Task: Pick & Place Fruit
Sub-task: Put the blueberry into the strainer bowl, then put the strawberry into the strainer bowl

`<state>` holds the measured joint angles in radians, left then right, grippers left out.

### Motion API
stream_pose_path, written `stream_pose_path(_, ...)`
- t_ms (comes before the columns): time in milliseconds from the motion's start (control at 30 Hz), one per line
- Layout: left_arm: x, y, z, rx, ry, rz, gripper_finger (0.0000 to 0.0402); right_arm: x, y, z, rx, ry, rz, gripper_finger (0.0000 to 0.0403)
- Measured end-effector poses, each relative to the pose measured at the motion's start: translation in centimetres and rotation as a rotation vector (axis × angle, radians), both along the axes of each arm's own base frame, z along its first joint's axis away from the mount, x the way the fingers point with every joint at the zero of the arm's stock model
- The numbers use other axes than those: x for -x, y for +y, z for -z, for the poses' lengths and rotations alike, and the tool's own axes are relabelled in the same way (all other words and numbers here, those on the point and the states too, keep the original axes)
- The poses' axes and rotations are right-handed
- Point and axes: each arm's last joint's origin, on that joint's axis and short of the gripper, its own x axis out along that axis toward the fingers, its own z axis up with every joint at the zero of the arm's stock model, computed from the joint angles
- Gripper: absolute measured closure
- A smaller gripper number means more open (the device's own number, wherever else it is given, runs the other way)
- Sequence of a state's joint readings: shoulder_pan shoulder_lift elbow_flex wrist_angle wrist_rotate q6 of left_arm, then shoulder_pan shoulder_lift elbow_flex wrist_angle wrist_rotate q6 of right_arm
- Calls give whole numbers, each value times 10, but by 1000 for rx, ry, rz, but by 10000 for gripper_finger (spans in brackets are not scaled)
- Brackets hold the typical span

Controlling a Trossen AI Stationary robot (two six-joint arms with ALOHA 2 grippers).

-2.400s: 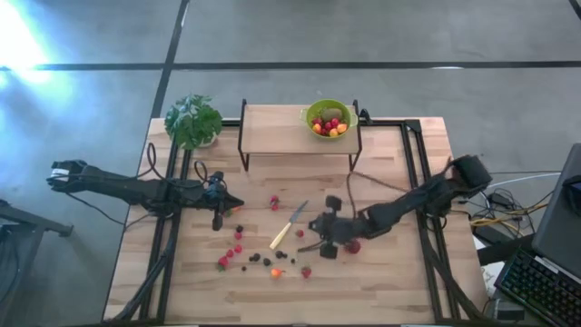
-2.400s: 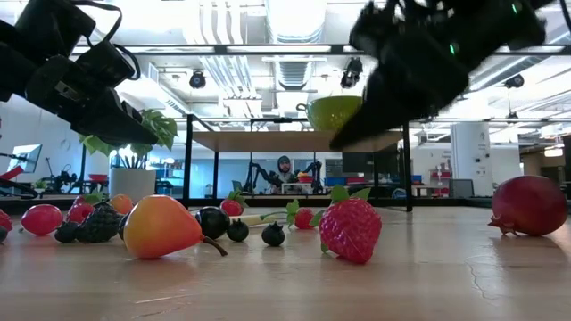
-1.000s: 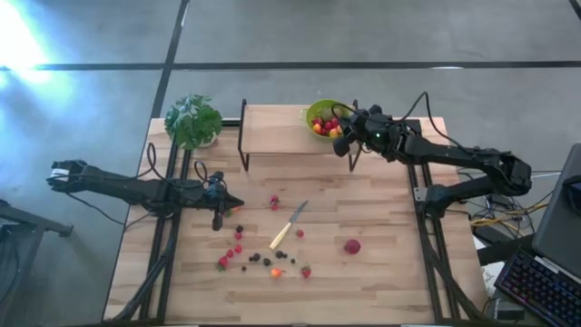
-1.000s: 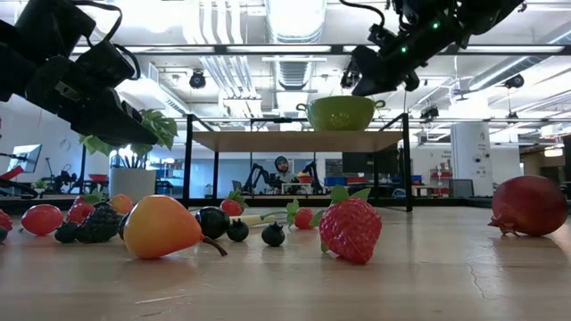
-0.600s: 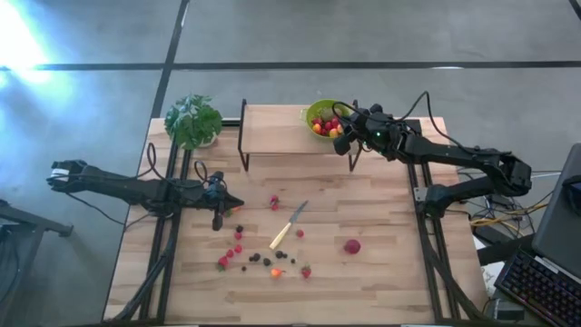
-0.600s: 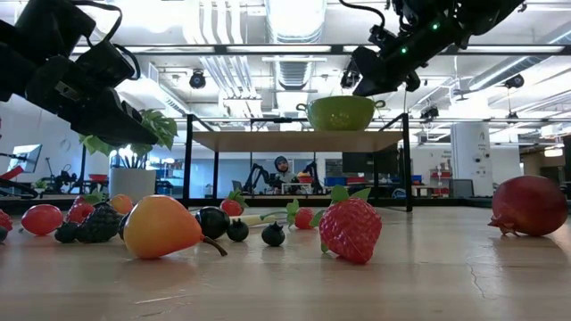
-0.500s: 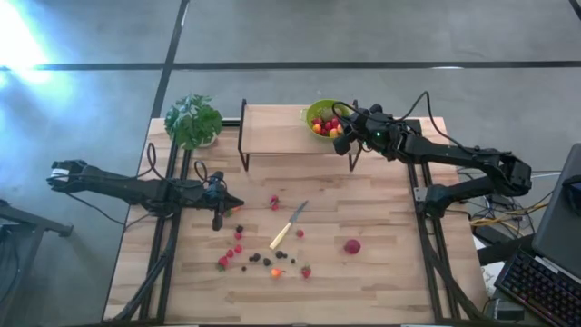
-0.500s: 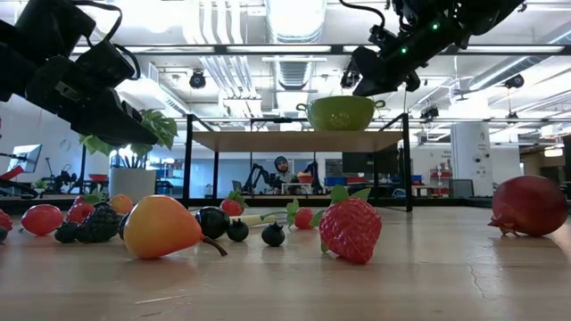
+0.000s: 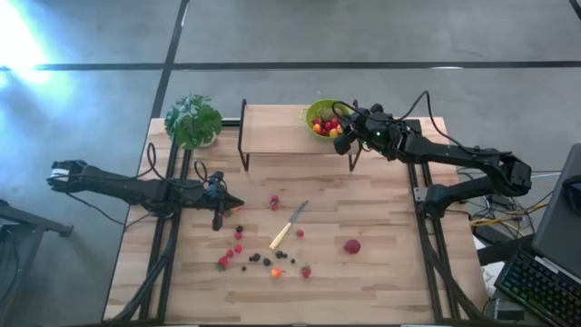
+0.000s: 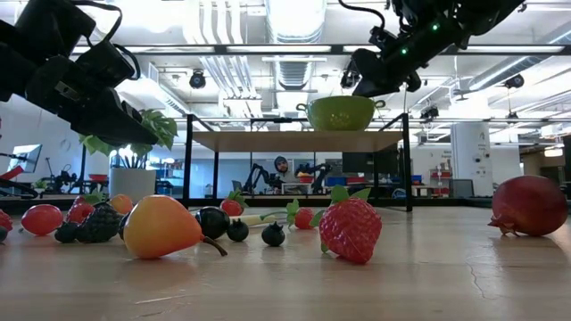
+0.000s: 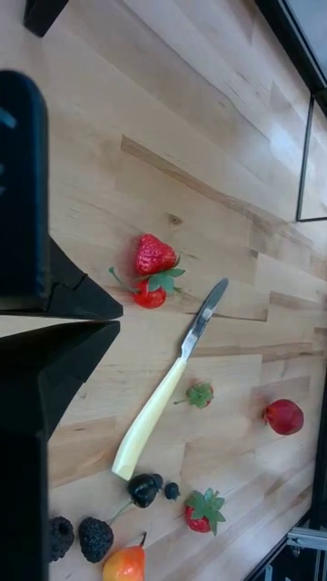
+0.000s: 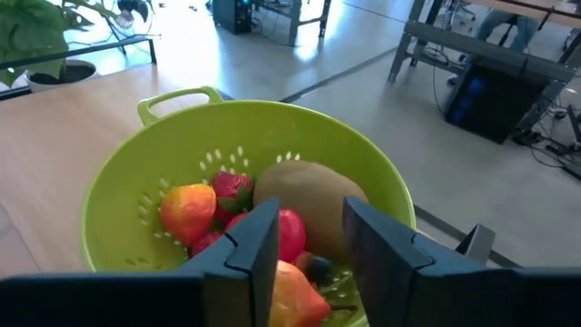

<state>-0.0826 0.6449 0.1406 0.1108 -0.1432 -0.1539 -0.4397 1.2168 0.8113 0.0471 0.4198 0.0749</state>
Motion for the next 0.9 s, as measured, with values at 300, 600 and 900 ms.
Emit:
stream_pose_path(300, 0, 0, 0, 0, 0, 0, 381, -4, 1, -16, 1, -40, -40, 226)
stream_pose_path(600, 0, 0, 0, -1, 0, 0, 381, -19, 29, -35, -61, -60, -258, 203)
stream_pose_path(900, 0, 0, 0, 0, 0, 0, 381, -32, 80, -29, -61, -15, -461, 229)
